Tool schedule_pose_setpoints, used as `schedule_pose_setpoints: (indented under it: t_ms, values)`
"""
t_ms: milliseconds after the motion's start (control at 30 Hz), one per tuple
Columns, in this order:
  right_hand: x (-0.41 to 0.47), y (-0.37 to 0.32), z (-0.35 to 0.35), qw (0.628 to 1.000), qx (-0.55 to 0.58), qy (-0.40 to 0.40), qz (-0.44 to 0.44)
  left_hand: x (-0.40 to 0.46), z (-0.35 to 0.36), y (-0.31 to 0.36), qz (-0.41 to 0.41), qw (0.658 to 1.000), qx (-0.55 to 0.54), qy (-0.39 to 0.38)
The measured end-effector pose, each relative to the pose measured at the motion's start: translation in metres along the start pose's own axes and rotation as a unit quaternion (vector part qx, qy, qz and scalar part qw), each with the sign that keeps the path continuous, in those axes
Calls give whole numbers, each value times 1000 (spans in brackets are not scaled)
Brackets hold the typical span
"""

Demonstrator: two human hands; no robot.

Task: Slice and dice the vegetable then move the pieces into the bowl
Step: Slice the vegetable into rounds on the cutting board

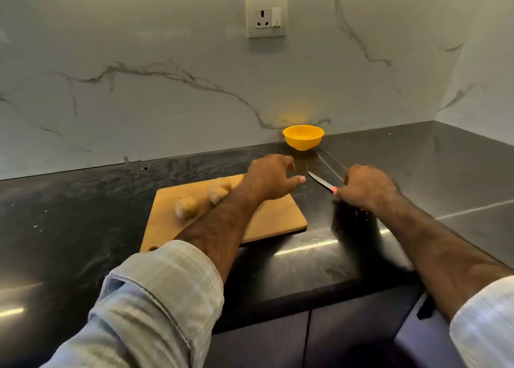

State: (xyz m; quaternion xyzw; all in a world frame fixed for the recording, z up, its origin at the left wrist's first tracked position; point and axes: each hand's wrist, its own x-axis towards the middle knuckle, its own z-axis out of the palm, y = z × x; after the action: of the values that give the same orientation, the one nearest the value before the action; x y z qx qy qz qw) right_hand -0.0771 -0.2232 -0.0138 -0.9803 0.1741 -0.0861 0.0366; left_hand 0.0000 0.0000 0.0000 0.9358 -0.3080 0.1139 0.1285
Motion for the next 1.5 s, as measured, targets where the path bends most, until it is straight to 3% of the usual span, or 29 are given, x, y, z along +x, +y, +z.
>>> schedule_pose_setpoints:
  t_ms: [167, 333, 567, 767, 900, 1000, 1300, 1500]
  values:
    - [-3, -8, -1, 999, 16, -50, 9, -9, -8, -5, -19, 1000, 0, -18]
    - [-2, -26, -2, 996, 67, -64, 10, -28, -29, -38, -46, 998, -25, 23]
    - [-11, -94, -6, 985, 165, 18, -38, -72, -70, -112, -114, 991, -20, 69]
    - [-25, -161, -4, 971, 228, -5, -75, -93, -80, -137, -144, 988, -37, 50]
    - [-33, -169, 0, 973, 221, -4, -67, -92, -81, -132, -102, 986, -116, -60]
    - [-34, -166, 5, 975, 214, -16, -58, -86, -75, -131, -75, 984, -80, -142]
    - [-37, -172, 13, 984, 166, -13, -68, -80, -58, -127, -102, 993, -56, -29]
    - [-39, -178, 16, 987, 142, -18, -78, -81, -65, -132, -81, 993, -35, -77]
